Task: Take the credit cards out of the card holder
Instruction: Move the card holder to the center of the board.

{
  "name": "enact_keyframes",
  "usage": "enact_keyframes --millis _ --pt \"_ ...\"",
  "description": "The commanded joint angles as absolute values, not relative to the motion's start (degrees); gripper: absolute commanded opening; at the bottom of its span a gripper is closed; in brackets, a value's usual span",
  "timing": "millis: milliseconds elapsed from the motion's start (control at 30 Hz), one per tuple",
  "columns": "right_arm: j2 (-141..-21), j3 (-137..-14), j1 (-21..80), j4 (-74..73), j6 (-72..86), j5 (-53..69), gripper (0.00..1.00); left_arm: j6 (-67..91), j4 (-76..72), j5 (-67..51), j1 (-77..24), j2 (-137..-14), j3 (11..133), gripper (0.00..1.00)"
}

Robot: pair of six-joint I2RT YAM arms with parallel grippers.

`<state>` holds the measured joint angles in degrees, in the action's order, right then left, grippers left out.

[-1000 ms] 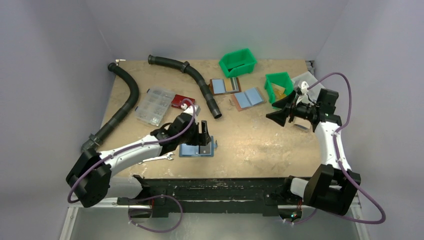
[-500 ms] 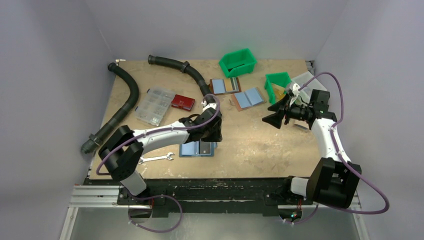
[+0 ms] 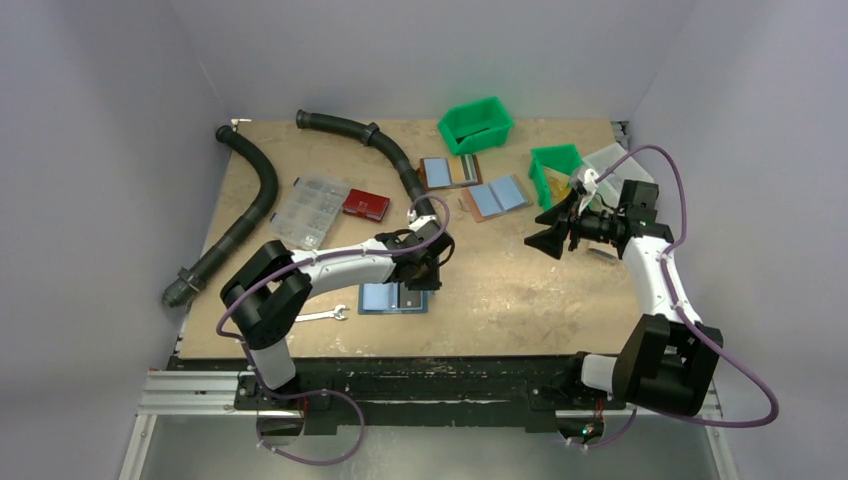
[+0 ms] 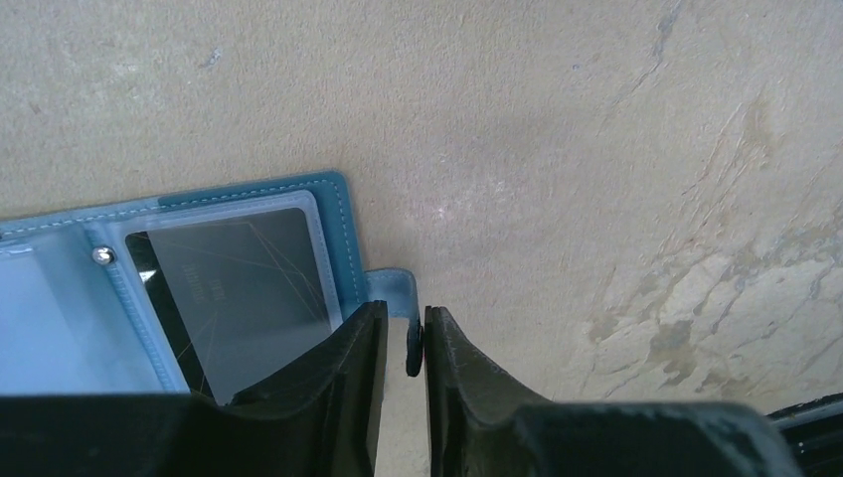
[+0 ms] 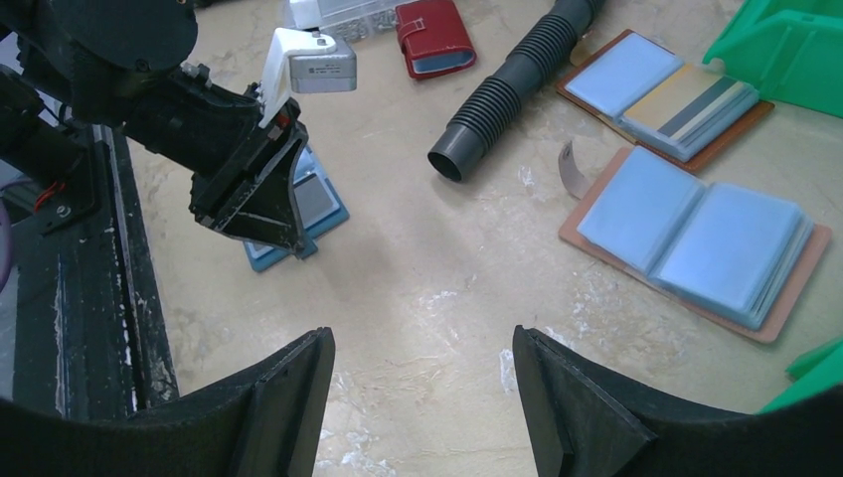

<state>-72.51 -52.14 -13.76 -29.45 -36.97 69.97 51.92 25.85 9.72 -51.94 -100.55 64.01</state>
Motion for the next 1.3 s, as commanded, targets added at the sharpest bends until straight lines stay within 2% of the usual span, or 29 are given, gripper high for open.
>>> enact_keyframes --millis 0,167,367,633,767,867,1100,1200,1267 --pt "-73.1 -54.2 -13.4 -30.9 -39.3 70.4 0.74 52.0 25.5 8.1 -52.3 -101.1 66.4 0.19" --pt "-74.5 -55.7 -13.5 -35.2 -43.3 70.8 0.73 50.6 23.6 6.4 -52.3 -101.1 67.8 0.0" --pt "-78.3 -59.5 -13.5 -45.9 -52.5 72.0 0.72 48.8 19.7 1.9 -52.3 -104.4 72.6 0.0" --pt "-78.0 -58.4 -13.4 -41.1 -46.7 69.1 0.71 47.8 11.2 -6.6 -52.4 -111.2 78.4 0.01" --pt "-78.1 -58.0 -12.9 -39.1 -43.9 67.8 0.71 44.8 5.9 -6.8 -52.4 -108.0 76.2 0.33" --pt "-78.1 -57.6 -12.5 -37.3 -41.6 66.8 0.71 42.2 3.7 -2.7 -52.3 -101.7 71.6 0.5" --pt "-78.8 -57.0 -9.4 -34.4 -37.6 64.6 0.69 40.0 -2.0 6.3 -49.9 -84.8 56.4 0.73" --pt "-78.9 -56.3 -7.5 -32.2 -35.0 64.0 0.67 41.7 -7.4 3.0 -47.1 -78.8 48.7 0.85" --pt "-79.1 -55.8 -5.7 -30.9 -33.1 63.9 0.66 43.3 -11.0 -3.1 -44.5 -76.6 44.4 0.88"
